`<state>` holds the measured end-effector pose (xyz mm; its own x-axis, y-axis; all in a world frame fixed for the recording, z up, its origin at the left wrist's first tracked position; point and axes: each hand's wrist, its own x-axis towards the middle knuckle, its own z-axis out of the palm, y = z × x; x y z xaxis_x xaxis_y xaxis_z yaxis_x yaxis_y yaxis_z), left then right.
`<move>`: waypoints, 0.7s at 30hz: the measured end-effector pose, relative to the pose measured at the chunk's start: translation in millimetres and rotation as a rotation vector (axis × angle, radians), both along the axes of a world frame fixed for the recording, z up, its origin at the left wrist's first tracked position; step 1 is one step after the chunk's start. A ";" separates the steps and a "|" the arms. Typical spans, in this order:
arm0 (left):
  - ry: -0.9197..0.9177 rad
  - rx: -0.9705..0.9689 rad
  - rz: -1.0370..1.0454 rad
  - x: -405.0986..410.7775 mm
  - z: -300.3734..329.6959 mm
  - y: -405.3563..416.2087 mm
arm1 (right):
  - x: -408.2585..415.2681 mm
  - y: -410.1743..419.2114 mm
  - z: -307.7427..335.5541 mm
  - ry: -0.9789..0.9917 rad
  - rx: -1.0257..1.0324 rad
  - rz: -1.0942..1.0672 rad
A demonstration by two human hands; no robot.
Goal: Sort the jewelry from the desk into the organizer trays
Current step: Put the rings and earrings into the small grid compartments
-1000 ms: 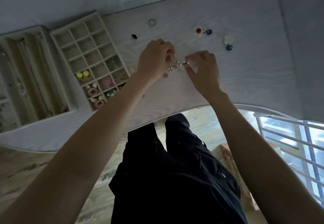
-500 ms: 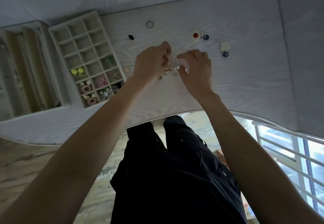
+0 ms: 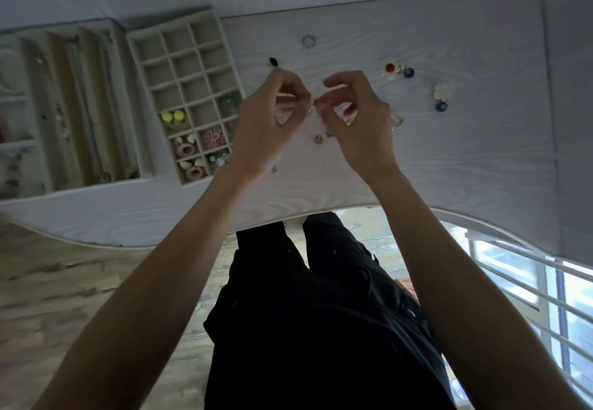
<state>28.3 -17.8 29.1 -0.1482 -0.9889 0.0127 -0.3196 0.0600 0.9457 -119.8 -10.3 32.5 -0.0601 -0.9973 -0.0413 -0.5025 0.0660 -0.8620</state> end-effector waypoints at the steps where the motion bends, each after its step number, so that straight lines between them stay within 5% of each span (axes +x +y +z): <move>1: 0.017 0.015 0.042 8.6 0.7 4.2 | 8.9 0.1 0.3 -0.008 -0.009 0.024; 5: -0.052 0.032 0.098 39.1 -6.3 13.1 | 35.1 -1.1 -3.3 -0.043 0.040 0.129; 11: -0.471 -0.139 -0.061 75.2 -10.6 17.8 | 73.7 -5.4 -13.8 -0.098 0.212 0.202; 16: -0.454 -0.128 -0.083 99.3 -17.3 21.3 | 87.5 -10.7 -15.4 -0.211 0.355 0.218; 21: -0.396 -0.050 -0.029 113.9 -23.4 22.4 | 92.1 -11.5 -18.2 -0.132 0.241 0.220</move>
